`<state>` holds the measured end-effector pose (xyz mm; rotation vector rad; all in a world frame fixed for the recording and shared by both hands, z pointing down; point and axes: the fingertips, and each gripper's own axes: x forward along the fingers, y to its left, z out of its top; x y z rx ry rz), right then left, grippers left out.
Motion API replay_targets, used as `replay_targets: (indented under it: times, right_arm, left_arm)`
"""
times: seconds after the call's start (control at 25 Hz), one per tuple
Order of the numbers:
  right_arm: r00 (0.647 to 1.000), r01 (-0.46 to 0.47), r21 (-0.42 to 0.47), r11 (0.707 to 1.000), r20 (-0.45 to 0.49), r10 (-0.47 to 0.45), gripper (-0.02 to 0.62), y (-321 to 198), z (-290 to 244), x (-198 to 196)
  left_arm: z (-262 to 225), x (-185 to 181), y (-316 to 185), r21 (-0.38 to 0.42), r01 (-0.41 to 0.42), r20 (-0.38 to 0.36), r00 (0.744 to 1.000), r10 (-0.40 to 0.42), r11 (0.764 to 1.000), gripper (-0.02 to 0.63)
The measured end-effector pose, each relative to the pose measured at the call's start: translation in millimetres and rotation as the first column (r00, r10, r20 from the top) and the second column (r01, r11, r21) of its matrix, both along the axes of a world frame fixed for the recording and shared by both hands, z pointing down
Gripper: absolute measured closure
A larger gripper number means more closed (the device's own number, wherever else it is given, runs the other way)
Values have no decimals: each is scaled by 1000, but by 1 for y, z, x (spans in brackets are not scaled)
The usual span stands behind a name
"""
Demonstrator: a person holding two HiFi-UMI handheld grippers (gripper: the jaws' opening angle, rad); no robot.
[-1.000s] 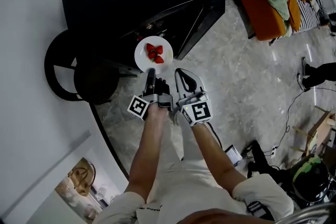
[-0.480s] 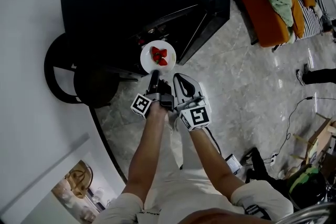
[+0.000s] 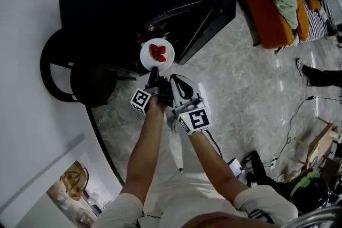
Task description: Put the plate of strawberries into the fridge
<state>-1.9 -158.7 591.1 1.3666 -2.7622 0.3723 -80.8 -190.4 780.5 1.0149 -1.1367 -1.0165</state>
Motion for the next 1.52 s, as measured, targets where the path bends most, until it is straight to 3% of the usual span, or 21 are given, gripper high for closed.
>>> replay_targets:
  times: [0.68,1.12,1.52]
  right_arm:
    - [1000,1,-4,1000,-10,-1,583,5,3,7]
    - [999,20,5,1000,-39,-20,583,8,4,3]
    - [999,25,-15,1000,-47,-26,583,6,10,4]
  left_arm:
    - [48,-15,-15,-61,-19,63,998,23,998,594]
    - [68,-22,-24,-103,22,53,998,-17,994,593]
    - [74,-28,-41,-127,20,92,996,-9,992,594]
